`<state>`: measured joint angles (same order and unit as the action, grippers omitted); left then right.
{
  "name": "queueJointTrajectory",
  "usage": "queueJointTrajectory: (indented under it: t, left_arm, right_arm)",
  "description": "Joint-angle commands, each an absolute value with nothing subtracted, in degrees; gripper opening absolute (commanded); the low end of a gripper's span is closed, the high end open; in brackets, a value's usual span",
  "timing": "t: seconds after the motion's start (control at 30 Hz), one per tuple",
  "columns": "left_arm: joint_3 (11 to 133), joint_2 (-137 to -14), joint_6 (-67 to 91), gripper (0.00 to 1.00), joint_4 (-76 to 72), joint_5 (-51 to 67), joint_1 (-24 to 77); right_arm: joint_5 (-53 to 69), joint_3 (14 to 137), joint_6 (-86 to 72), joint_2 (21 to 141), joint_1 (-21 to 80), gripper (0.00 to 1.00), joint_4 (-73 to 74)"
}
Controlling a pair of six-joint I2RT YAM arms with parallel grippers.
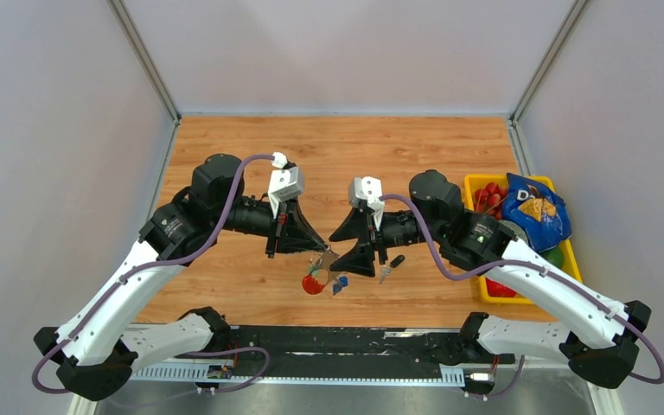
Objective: Put the keys on the keyring
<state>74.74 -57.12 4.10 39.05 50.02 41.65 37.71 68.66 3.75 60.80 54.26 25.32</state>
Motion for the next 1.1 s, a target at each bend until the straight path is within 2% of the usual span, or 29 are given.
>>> queueJointTrajectory:
  t: [0.0,0.23,0.47,0.63,0.93,1.07]
  left_arm:
    - [77.0,-55.8,2.6,0.0,38.4,52.8,42.1]
    - [76.8,-55.5,2.0,0.0,38.8,53.0,42.4]
    - [75.9,-55.1,1.5,0.0,39.0,52.6,42.4]
    - [75.8,-54.8,1.4,0.0,39.1,52.3,42.5]
    - [75.3,-54.1,1.5,0.0,39.4,52.2,42.6]
    - [74.9,-53.9,1.6,0.0,39.3,52.3,42.7]
  right_arm:
    - [40.2,70.3,5.8,61.4,55.1,0.62,21.6]
    - [41.1,71.0,5.7,61.9,56.3,0.56,20.6]
    - [41.3,71.1,5.4,61.8,57.5,0.42,20.3]
    - [41.2,71.1,5.1,62.0,58.1,0.25,20.4]
    - [39.9,71.7,4.6,61.8,59.1,0.03,20.1]
    - [39.7,71.9,4.0,61.7,59.8,0.0,19.4]
